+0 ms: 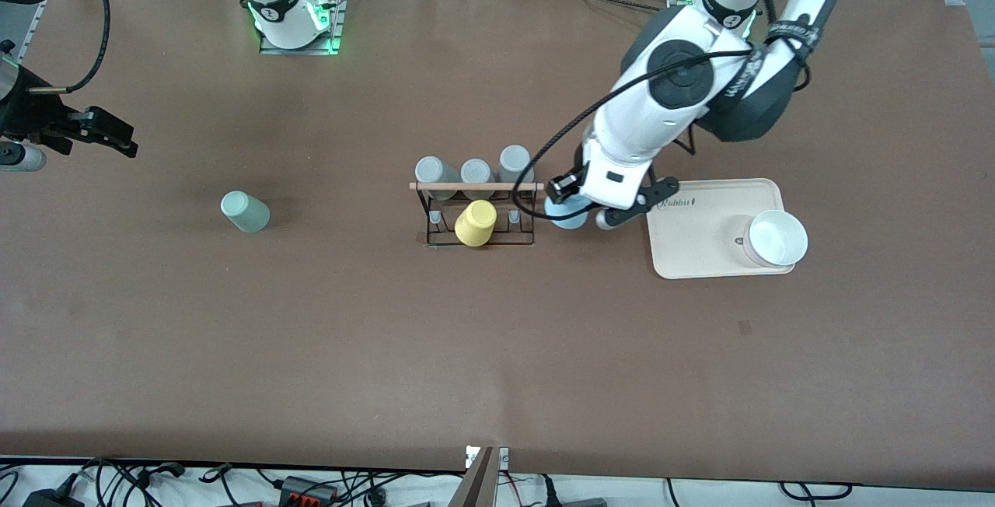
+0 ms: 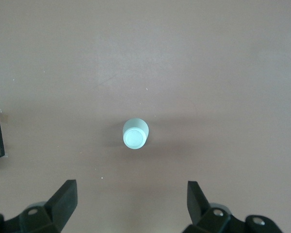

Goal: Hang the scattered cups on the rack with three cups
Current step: 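Carry the blue cup with the left gripper to the rack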

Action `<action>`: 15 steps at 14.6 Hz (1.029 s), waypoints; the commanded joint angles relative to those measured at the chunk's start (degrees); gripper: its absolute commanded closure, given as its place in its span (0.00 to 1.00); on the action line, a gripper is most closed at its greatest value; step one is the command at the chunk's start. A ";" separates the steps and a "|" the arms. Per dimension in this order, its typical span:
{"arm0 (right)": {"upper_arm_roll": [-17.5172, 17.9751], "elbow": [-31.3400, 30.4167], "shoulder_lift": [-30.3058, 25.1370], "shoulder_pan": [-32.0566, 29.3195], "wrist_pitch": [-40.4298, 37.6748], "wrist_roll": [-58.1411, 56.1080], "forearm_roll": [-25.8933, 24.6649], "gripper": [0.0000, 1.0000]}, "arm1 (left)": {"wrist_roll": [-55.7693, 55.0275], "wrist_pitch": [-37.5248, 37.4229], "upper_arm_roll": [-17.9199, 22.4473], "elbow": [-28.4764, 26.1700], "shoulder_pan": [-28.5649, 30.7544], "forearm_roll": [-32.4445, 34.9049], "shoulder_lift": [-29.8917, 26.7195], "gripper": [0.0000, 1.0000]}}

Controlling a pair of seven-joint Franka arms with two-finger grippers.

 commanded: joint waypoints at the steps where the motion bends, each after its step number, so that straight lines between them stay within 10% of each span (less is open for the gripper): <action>1: 0.55 0.26 -0.29 -0.88 -0.52 -1.01 1.09 0.00 | -4.73 -1.50 0.38 7.79 -3.68 0.73 6.65 0.62; 15: 0.73 2.02 0.15 0.44 -2.63 -0.75 1.09 0.00 | -9.92 0.25 0.64 9.82 -7.74 4.59 13.59 0.62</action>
